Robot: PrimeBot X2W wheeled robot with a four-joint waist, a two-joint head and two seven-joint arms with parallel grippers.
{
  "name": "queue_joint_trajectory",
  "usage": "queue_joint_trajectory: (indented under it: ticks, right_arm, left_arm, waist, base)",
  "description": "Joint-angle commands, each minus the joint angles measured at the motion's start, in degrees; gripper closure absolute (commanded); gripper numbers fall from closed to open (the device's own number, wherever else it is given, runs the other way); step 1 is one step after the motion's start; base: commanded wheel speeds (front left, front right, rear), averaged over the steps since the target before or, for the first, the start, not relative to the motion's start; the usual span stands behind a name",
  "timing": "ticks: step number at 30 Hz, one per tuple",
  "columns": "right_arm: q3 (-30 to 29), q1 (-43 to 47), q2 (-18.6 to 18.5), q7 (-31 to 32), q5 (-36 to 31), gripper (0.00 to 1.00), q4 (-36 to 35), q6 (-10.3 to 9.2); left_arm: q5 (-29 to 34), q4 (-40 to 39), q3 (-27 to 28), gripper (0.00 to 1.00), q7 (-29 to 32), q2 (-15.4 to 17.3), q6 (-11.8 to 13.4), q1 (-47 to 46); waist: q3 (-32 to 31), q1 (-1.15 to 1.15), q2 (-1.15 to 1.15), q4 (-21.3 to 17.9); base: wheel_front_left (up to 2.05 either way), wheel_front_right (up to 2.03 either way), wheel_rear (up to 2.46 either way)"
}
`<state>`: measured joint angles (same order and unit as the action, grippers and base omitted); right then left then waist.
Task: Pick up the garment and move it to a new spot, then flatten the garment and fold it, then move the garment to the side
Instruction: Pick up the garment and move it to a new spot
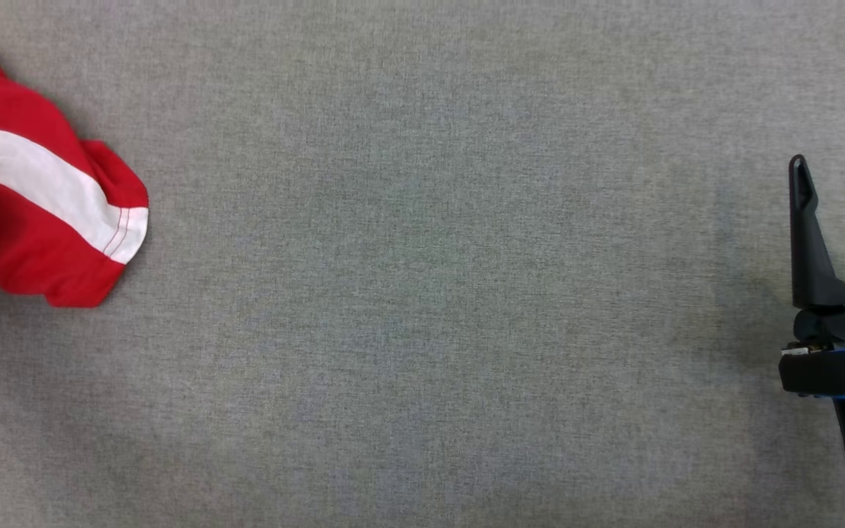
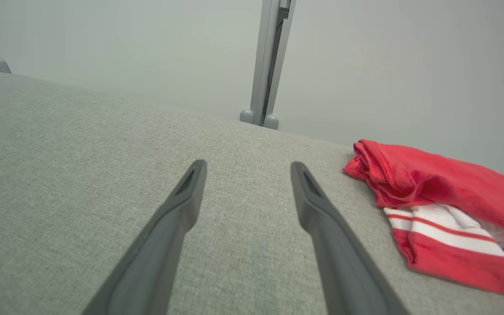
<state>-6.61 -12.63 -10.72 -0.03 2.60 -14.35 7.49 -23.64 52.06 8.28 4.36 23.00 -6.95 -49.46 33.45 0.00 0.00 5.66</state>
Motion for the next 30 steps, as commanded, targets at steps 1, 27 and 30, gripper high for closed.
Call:
queue_joint_trajectory:
  ticks: [1, 27, 30]
  right_arm:
    - [0.0, -0.3, 0.4, -0.5, 0.3, 0.0, 0.3, 0.0]
    - [6.1, -0.9, 7.1, -10.1, 4.5, 0.0, 15.8, 0.0]
    - [7.0, -1.1, 7.5, -11.1, 5.1, 0.0, 17.2, 0.0]
  left_arm:
    - [0.3, -0.4, -0.3, 1.0, -0.7, 0.4, -0.3, 0.0]
    - [5.8, -31.3, -12.2, 1.0, -8.1, 8.8, -0.5, -5.2]
    - [5.8, -37.1, -14.1, 1.0, -5.7, 7.7, -0.5, -5.6]
  waist:
    - [-0.8, 0.0, 0.0, -0.5]
    - [-16.6, 0.0, 0.0, -14.4]
    - [-16.9, 0.0, 0.0, -17.2]
  base:
    - [0.0, 0.0, 0.0]
    - [0.0, 0.0, 0.0]
    - [0.0, 0.0, 0.0]
